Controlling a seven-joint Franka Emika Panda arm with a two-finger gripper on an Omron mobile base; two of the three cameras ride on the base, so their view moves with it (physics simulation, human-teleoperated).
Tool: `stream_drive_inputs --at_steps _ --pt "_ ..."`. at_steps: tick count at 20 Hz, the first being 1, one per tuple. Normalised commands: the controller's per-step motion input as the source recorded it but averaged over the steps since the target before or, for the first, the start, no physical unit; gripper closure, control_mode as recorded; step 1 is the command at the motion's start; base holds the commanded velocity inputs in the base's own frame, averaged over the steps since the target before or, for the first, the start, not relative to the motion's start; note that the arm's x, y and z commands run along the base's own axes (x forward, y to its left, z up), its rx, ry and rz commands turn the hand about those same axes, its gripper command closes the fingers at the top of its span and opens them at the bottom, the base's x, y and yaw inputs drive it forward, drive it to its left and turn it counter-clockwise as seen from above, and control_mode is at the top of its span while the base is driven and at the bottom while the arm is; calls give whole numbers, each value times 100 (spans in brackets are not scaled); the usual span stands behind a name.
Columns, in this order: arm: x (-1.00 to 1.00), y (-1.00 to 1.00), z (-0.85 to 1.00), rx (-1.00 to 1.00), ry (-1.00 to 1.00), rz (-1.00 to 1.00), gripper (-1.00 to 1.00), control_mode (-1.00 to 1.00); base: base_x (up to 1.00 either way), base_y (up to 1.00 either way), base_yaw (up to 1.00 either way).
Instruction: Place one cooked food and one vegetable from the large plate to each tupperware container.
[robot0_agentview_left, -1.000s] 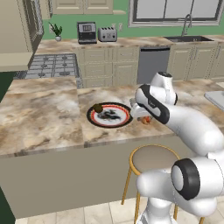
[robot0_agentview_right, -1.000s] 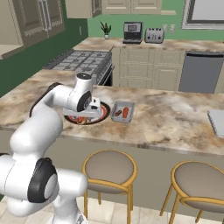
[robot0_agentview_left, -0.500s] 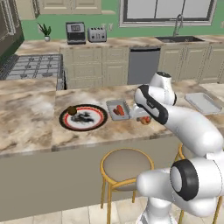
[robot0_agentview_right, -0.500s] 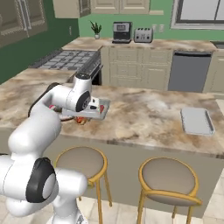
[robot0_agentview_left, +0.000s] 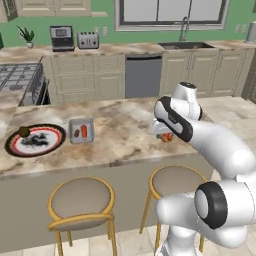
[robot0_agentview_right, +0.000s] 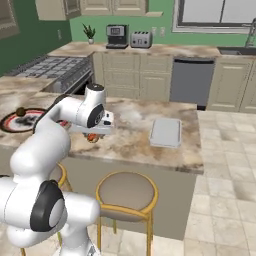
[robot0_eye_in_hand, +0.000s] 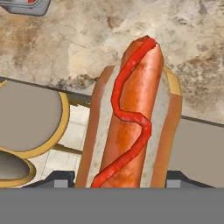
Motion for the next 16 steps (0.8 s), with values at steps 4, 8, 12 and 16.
stream_drive_inputs --at_steps 4,8,12,16 --pt "0 0 0 0 0 0 100 100 23 -100 0" --pt "0 0 0 0 0 0 100 100 22 -99 0" --pt "0 0 0 0 0 0 100 100 29 -60 0" --pt "0 0 0 0 0 0 100 100 38 -12 0"
